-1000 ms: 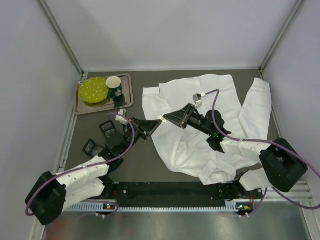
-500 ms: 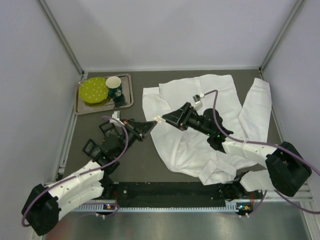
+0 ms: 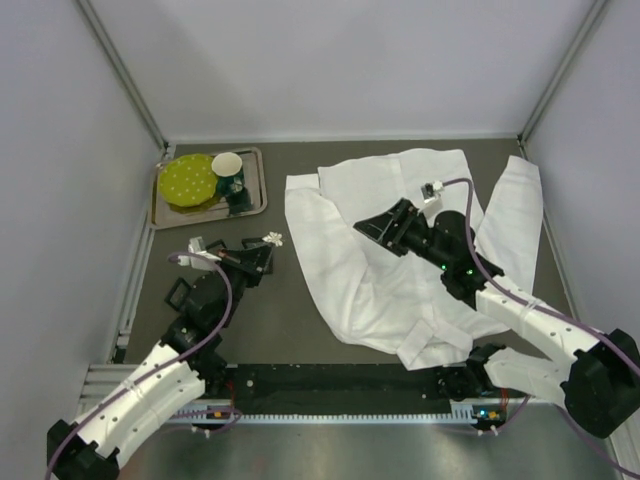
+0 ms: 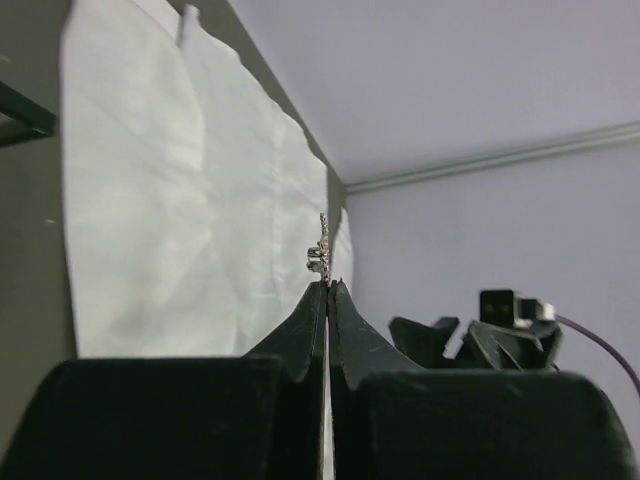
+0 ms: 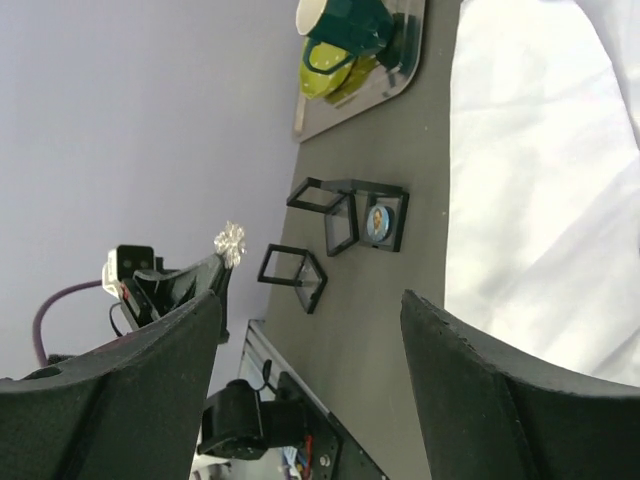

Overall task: Remove the brooch from the garment
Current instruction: Adjust the brooch, then place the brooch in the brooch box.

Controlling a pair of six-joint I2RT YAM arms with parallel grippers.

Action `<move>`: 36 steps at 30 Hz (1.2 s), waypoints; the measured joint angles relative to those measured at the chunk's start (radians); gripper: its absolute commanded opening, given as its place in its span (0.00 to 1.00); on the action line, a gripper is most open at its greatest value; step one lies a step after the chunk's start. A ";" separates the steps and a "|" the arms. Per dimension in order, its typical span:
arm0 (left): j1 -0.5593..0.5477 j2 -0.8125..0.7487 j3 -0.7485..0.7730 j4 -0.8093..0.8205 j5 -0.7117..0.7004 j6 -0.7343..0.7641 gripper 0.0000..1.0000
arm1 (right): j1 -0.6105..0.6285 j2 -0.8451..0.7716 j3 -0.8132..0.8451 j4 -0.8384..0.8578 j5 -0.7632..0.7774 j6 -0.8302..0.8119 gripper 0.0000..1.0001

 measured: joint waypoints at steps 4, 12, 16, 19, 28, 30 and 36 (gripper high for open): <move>0.012 -0.005 0.037 -0.123 -0.121 0.049 0.00 | -0.004 -0.012 0.000 -0.048 -0.005 -0.038 0.72; 0.085 0.093 0.099 -0.228 -0.251 0.108 0.00 | -0.025 -0.012 0.000 -0.083 -0.037 -0.063 0.71; 0.150 0.130 0.099 -0.264 -0.262 0.096 0.00 | -0.050 -0.013 -0.001 -0.083 -0.057 -0.066 0.71; 0.200 0.149 0.099 -0.285 -0.269 0.074 0.00 | -0.067 -0.016 -0.013 -0.079 -0.072 -0.066 0.71; 0.285 0.142 0.039 -0.315 -0.316 -0.027 0.00 | -0.095 -0.014 -0.026 -0.076 -0.130 -0.066 0.71; 0.286 0.148 0.031 -0.335 -0.326 -0.053 0.00 | -0.104 -0.012 -0.026 -0.076 -0.141 -0.067 0.71; 0.287 0.202 0.008 -0.351 -0.352 -0.140 0.00 | -0.112 -0.007 -0.026 -0.074 -0.165 -0.067 0.70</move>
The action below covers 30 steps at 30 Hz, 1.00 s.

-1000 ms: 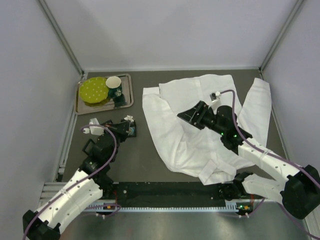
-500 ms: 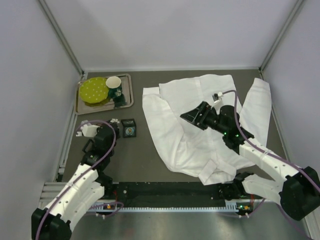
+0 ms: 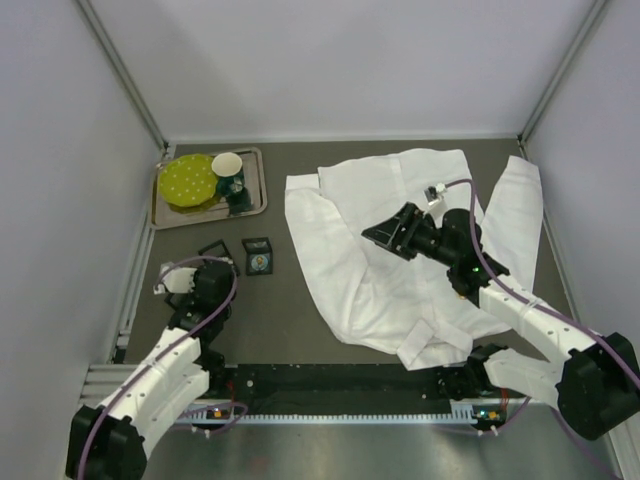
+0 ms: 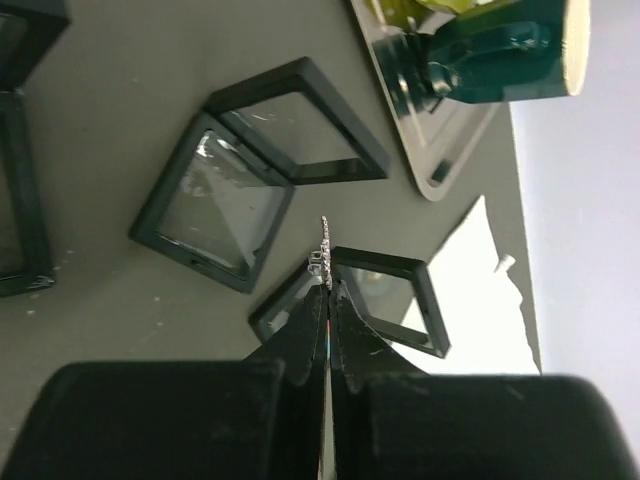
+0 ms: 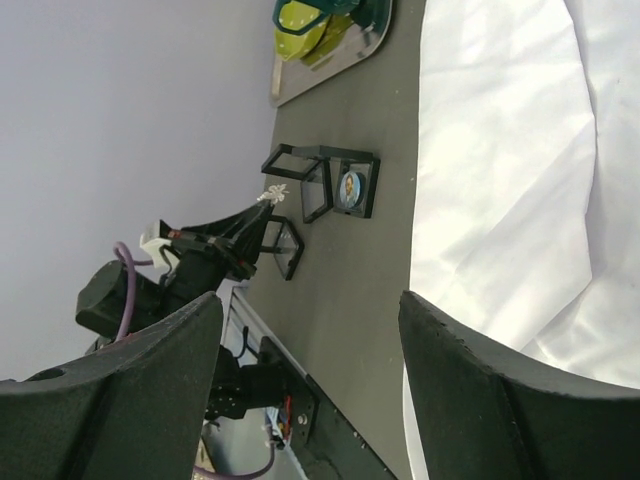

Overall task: Remove the brooch from the garment
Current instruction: Place the brooch in the brooch box.

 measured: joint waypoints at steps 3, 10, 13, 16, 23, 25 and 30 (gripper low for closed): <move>0.002 0.013 -0.022 -0.005 -0.019 -0.022 0.00 | -0.008 0.000 0.000 0.003 -0.013 0.000 0.70; 0.008 -0.006 -0.118 0.058 -0.041 -0.058 0.00 | -0.029 -0.003 0.000 0.002 -0.036 -0.004 0.70; 0.011 0.018 -0.119 0.065 -0.045 -0.063 0.00 | -0.039 -0.013 0.000 -0.003 -0.041 -0.008 0.70; 0.012 0.033 -0.119 0.085 -0.058 -0.054 0.00 | -0.043 -0.027 0.000 -0.002 -0.046 -0.010 0.70; 0.018 0.092 -0.124 0.138 -0.062 -0.068 0.00 | -0.043 -0.029 0.000 -0.002 -0.052 -0.010 0.69; 0.025 0.117 -0.133 0.173 -0.058 -0.076 0.00 | -0.044 -0.029 0.000 -0.002 -0.053 -0.010 0.69; 0.034 0.187 -0.154 0.256 -0.051 -0.098 0.00 | -0.045 -0.029 0.000 -0.002 -0.055 -0.011 0.69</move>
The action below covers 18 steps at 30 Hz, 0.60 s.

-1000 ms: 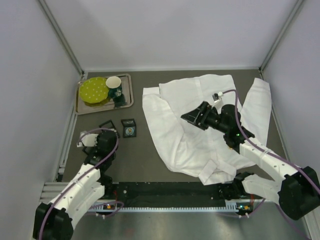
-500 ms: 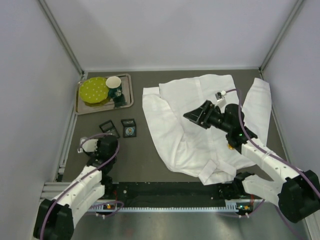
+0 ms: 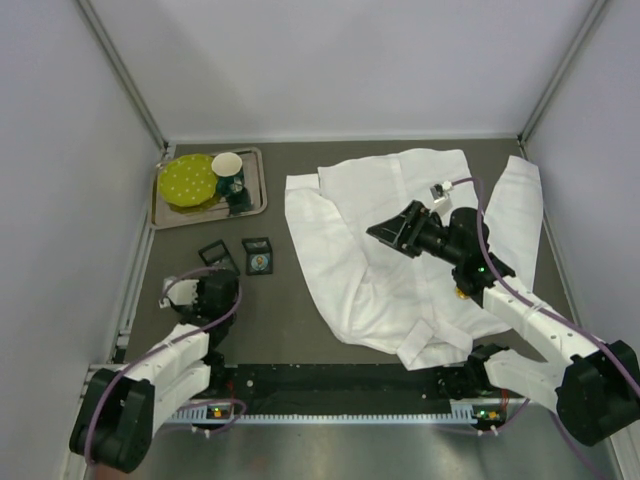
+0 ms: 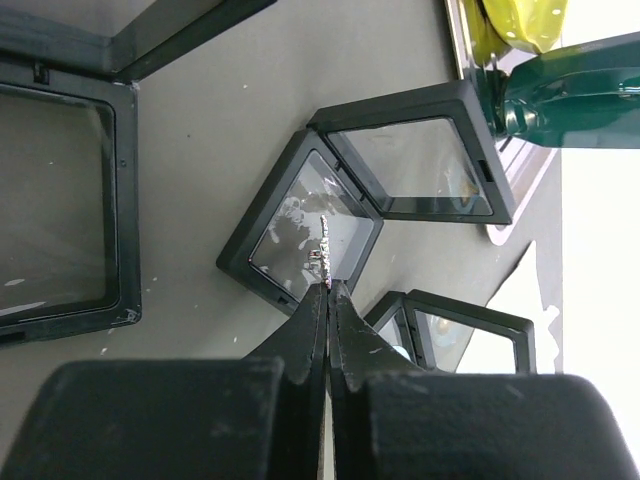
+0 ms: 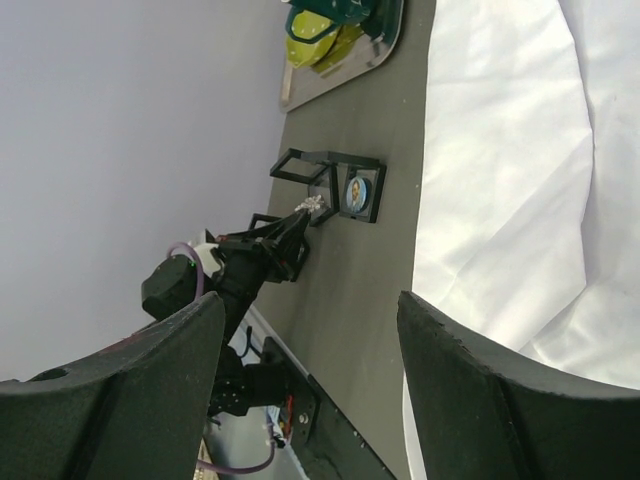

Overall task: Remove the brooch from the garment
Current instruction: Place the brooch in the brooch box.

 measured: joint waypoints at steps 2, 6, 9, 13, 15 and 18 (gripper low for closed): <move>0.002 0.025 -0.006 0.023 0.002 -0.008 0.00 | -0.003 0.000 0.000 0.000 0.000 0.000 0.69; 0.004 0.046 -0.031 0.106 0.006 -0.018 0.00 | -0.007 0.000 0.000 0.000 -0.001 -0.005 0.69; 0.005 0.039 -0.051 0.137 0.007 -0.020 0.00 | -0.008 0.000 0.000 0.000 -0.003 -0.006 0.69; 0.005 0.006 -0.055 0.137 0.008 -0.021 0.00 | -0.011 0.000 0.000 0.000 -0.003 -0.006 0.69; 0.005 -0.020 -0.059 0.138 0.008 -0.021 0.00 | -0.011 -0.001 0.000 0.000 -0.003 -0.006 0.69; 0.005 -0.052 -0.070 0.137 0.006 -0.021 0.00 | -0.011 -0.001 0.000 0.000 -0.003 -0.006 0.69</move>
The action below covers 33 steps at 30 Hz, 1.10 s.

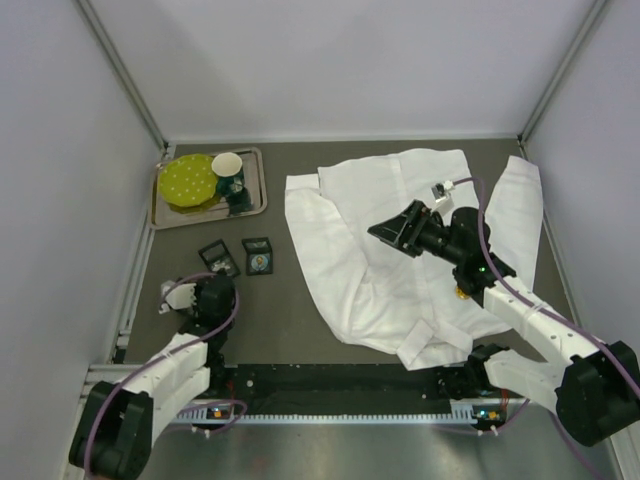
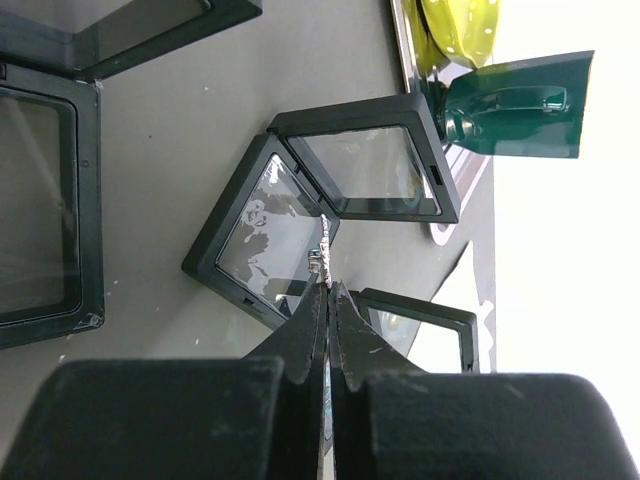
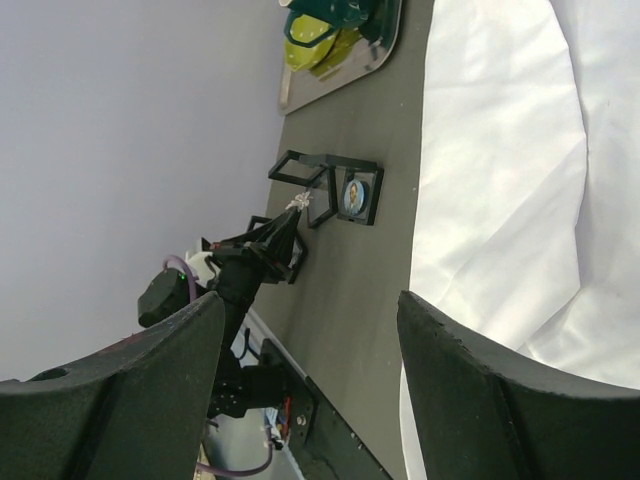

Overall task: Remove the brooch from the garment
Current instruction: Place the brooch in the brooch box.

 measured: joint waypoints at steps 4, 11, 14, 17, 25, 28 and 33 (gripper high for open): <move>0.005 -0.007 -0.004 0.003 -0.003 0.000 0.00 | 0.000 0.000 0.000 0.000 -0.003 0.000 0.69; 0.010 0.101 -0.005 0.095 0.002 -0.011 0.00 | 0.000 -0.014 0.000 0.000 -0.004 0.000 0.69; 0.011 0.126 -0.005 0.152 0.001 -0.012 0.00 | 0.000 -0.016 0.000 0.000 -0.005 0.000 0.69; 0.011 0.127 -0.005 0.189 0.000 -0.012 0.00 | 0.000 -0.017 0.000 0.000 -0.005 0.000 0.69; 0.011 0.139 -0.005 0.201 -0.003 -0.039 0.00 | 0.000 -0.017 0.000 0.000 -0.007 0.000 0.69; 0.011 0.143 -0.005 0.198 -0.011 -0.051 0.00 | 0.000 -0.017 0.000 0.000 -0.006 0.000 0.69; 0.013 0.173 -0.005 0.199 -0.013 -0.079 0.00 | -0.001 -0.017 -0.002 0.000 -0.007 0.000 0.70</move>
